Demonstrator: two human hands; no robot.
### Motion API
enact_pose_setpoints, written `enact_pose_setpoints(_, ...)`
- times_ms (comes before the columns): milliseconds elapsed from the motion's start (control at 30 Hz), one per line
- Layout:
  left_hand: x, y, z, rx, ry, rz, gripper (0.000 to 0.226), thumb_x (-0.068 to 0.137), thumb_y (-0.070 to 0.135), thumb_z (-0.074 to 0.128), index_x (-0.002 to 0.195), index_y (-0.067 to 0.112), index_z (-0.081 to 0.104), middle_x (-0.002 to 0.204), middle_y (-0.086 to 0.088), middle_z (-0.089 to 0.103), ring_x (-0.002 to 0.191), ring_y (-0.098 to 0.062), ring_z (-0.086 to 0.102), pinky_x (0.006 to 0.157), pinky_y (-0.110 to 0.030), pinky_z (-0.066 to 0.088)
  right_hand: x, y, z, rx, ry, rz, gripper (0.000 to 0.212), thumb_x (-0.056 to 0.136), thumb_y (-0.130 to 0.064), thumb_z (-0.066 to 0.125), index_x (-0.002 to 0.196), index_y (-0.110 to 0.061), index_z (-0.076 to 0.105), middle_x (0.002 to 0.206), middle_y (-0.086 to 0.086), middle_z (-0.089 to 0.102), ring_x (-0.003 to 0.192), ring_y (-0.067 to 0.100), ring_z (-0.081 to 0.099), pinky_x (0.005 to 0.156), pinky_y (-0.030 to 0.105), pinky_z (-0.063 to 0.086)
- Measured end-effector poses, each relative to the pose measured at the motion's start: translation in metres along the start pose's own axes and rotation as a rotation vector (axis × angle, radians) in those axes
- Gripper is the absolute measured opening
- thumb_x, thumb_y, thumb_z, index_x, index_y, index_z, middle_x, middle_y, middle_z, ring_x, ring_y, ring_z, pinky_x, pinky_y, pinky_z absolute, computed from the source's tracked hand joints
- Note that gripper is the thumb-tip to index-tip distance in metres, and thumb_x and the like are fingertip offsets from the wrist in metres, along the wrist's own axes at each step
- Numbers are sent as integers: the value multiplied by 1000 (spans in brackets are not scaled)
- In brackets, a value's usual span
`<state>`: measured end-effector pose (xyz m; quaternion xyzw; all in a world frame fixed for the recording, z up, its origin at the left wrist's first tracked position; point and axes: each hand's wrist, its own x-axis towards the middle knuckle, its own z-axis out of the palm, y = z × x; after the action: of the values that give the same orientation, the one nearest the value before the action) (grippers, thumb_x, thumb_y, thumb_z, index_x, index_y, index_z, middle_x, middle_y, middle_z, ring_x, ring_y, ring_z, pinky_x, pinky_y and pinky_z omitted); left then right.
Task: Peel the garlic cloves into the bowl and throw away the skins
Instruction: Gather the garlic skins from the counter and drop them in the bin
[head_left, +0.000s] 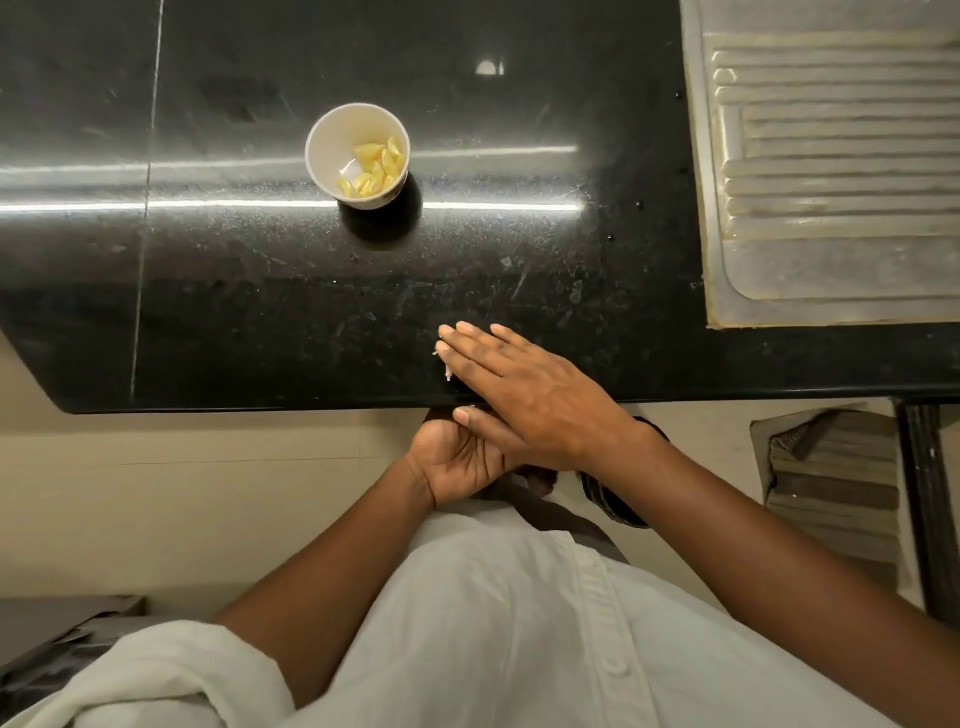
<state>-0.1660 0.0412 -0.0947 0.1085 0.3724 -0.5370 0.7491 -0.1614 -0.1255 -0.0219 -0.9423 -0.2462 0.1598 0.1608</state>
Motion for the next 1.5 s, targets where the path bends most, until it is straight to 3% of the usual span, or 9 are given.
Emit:
enact_pose_setpoints(100, 0, 3, -4, 65, 62, 16, 49, 96, 23, 75, 139, 5, 60, 129, -11, 65, 116, -13, 58, 91, -35, 62, 1, -5, 4, -19, -9, -34, 68, 113, -51, 34, 171, -18, 18, 179, 2, 9, 166, 13, 3, 136, 40, 8)
enact_pose_setpoints(200, -1, 2, -7, 63, 109, 7, 42, 103, 29, 53, 124, -3, 71, 110, -22, 75, 92, -30, 77, 72, -41, 65, -27, -7, 12, -24, -22, -81, 62, 113, -42, 36, 169, -18, 25, 178, 2, 14, 166, 15, 5, 136, 42, 9)
enact_pose_setpoints(300, -2, -3, -10, 171, 121, 42, 65, 113, 43, 24, 130, -1, 69, 123, -21, 72, 107, -32, 74, 91, -46, 60, -63, -5, 24, -97, 39, -136, 59, 110, -34, 51, 165, -18, 36, 174, 4, 29, 164, 19, 19, 134, 43, 11)
enact_pose_setpoints(467, -2, -9, -3, 291, -41, -21, 64, 111, 38, 32, 158, -3, 37, 154, -24, 44, 142, -33, 45, 129, -45, 24, -92, -2, 40, -68, 255, -50, 42, 101, -23, 74, 142, -15, 66, 147, 6, 66, 136, 23, 61, 120, 43, 45)
enact_pose_setpoints(700, -2, -17, 16, 429, 18, -51, 45, 108, 25, 38, 136, -6, 55, 124, -23, 65, 112, -30, 66, 109, -42, 45, -93, -15, 42, 68, 478, 113, 13, 99, -28, 76, 100, -15, 79, 121, 1, 77, 109, 19, 69, 95, 39, 55)
enact_pose_setpoints(1033, 20, -40, 59, 486, -98, -214, 36, 106, 24, 47, 131, -1, 55, 114, -17, 64, 107, -27, 64, 107, -42, 48, -132, -8, 32, 175, 613, 325, 16, 94, -26, 80, 107, -18, 81, 122, 0, 75, 114, 21, 67, 100, 44, 53)
enact_pose_setpoints(1200, 43, -55, 90, 581, -132, -292, 33, 107, 27, 45, 116, 3, 66, 105, -15, 71, 99, -26, 68, 103, -39, 49, -165, -8, 31, 240, 759, 527, 23, 95, -22, 77, 117, -17, 81, 130, -1, 74, 121, 18, 67, 101, 44, 54)
enact_pose_setpoints(1367, 72, -86, 127, 698, -147, -352, 52, 106, 27, 44, 145, -6, 56, 143, -29, 58, 135, -37, 57, 120, -41, 43, -192, -6, 32, 476, 1128, 898, 19, 93, -12, 81, 112, -13, 82, 126, -2, 75, 117, 11, 70, 97, 30, 58)
enact_pose_setpoints(1500, 101, -124, 155, 864, -53, -314, 50, 105, 24, 40, 139, -6, 62, 145, -30, 59, 130, -37, 62, 117, -44, 47, -217, -1, 41, 820, 1474, 1228, 12, 95, -6, 79, 106, -9, 82, 113, -5, 80, 109, 10, 75, 93, 24, 61)
